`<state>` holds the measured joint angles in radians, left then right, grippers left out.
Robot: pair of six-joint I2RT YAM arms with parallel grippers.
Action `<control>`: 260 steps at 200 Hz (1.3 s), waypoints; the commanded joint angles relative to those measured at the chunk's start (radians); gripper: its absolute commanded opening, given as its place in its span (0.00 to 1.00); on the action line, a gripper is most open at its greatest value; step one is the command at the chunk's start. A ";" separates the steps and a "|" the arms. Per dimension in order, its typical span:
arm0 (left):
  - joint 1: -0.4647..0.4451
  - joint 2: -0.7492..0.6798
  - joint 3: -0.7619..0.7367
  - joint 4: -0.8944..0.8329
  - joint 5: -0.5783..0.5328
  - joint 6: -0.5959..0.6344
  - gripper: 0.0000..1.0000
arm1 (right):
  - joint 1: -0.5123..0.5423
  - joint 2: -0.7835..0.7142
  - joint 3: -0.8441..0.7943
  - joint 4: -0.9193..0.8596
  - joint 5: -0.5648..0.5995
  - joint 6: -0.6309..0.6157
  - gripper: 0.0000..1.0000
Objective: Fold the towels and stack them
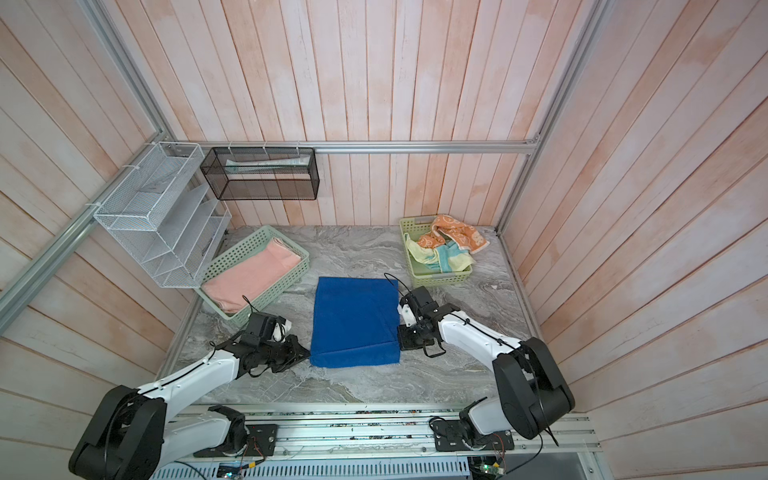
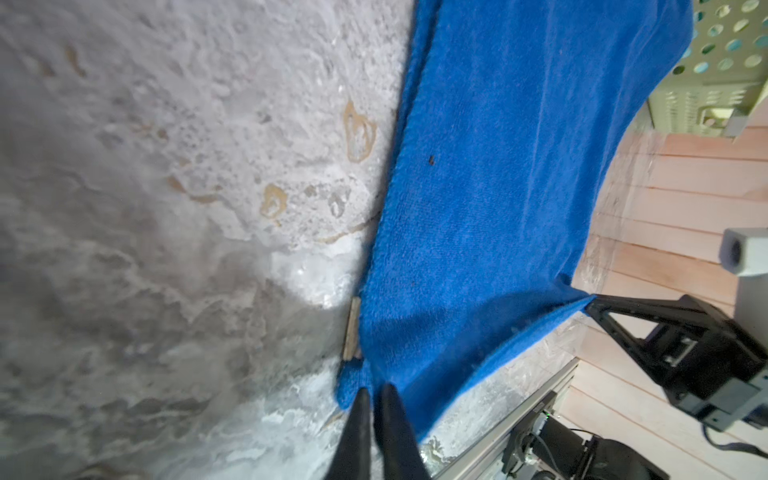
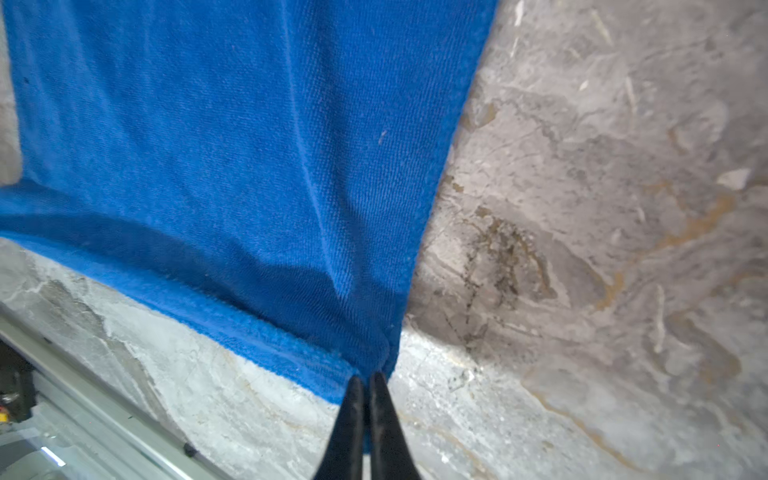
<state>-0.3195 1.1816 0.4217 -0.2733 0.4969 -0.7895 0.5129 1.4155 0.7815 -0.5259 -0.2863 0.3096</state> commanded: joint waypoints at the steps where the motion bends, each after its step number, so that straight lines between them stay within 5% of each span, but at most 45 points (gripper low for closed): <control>1: -0.003 -0.050 0.016 -0.083 -0.014 0.010 0.24 | 0.008 -0.058 -0.044 -0.062 -0.072 0.005 0.25; 20: -0.001 -0.124 0.017 -0.153 -0.059 0.012 0.29 | 0.056 -0.114 -0.041 -0.104 -0.058 0.032 0.34; 53: -0.001 -0.173 0.036 -0.147 -0.123 0.009 0.30 | 0.063 -0.160 -0.007 -0.077 -0.041 0.092 0.35; 114: -0.135 0.150 0.235 -0.055 -0.145 0.056 0.28 | 0.080 0.093 0.135 0.061 -0.039 0.051 0.32; 146: -0.217 0.259 0.255 -0.025 -0.171 0.041 0.26 | 0.108 0.134 0.071 0.117 -0.049 0.076 0.31; 225: -0.362 0.128 0.134 -0.136 -0.242 -0.031 0.26 | 0.143 -0.162 -0.217 0.124 -0.093 0.286 0.30; 260: -0.391 0.046 0.065 -0.140 -0.238 -0.076 0.26 | 0.144 -0.229 -0.173 0.056 -0.012 0.279 0.30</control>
<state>-0.7021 1.2655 0.5232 -0.3767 0.2829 -0.8261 0.6521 1.2053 0.5594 -0.4194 -0.3561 0.5667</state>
